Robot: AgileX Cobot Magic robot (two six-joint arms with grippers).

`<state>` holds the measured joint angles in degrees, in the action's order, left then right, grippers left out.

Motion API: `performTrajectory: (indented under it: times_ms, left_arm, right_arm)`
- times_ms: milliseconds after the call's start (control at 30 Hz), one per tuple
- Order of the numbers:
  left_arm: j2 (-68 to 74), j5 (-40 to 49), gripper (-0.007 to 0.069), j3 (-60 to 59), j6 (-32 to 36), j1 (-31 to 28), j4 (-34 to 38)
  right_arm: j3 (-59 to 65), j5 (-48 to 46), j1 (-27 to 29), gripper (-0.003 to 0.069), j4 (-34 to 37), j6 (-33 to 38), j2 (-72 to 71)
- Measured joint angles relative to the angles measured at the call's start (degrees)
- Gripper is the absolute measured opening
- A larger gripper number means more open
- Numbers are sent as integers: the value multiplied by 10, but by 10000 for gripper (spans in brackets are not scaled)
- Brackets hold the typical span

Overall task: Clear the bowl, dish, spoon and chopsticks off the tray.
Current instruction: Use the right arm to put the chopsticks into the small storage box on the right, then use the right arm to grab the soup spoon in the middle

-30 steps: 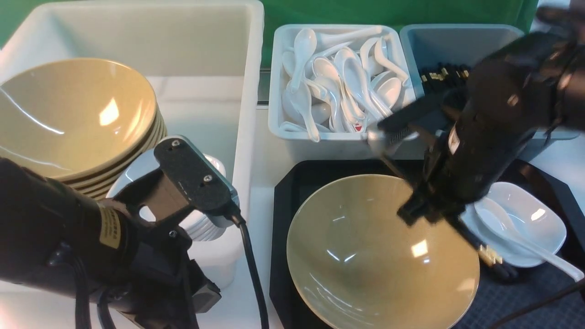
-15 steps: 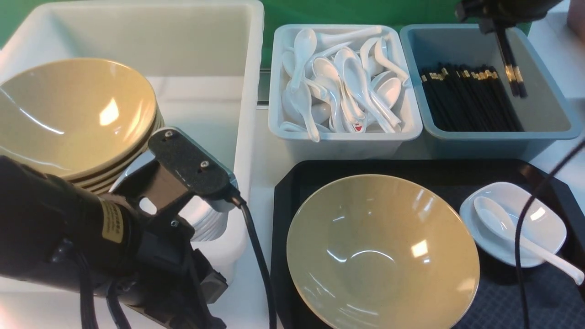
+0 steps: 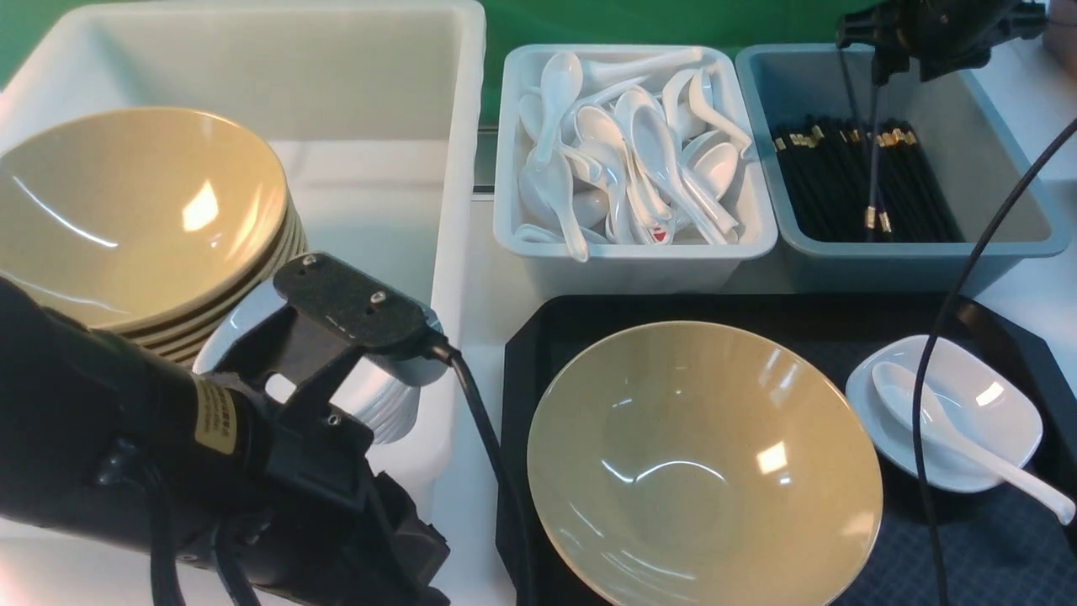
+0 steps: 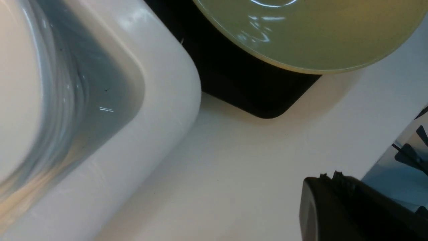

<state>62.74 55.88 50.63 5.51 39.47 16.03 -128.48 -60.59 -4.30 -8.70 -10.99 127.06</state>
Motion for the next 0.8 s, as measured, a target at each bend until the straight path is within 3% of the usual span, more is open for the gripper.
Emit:
performTrajectory:
  times_ms: [67,167,300,467,600,800]
  left_arm:
    - [0,-20,-15,0,0,0,0]
    - [8,-46,-15,13,5,0,-5]
    - [47,-24,-15,78,37,0,-19]
    - [110,9,-15,172,79,0,-23]
    - [163,3,-15,234,117,0,-13]
    - [202,-8,-15,240,157,0,34]
  right_arm:
    - [-7,-69,0,474,35,68,-17]
    - [10,-100,0,490,70,129,-55]
    - [103,-104,-2,492,87,168,-155]
    - [243,-107,-2,492,87,195,-283]
    - [430,-106,-2,492,87,204,-384]
    - [570,-41,-3,492,87,197,-420]
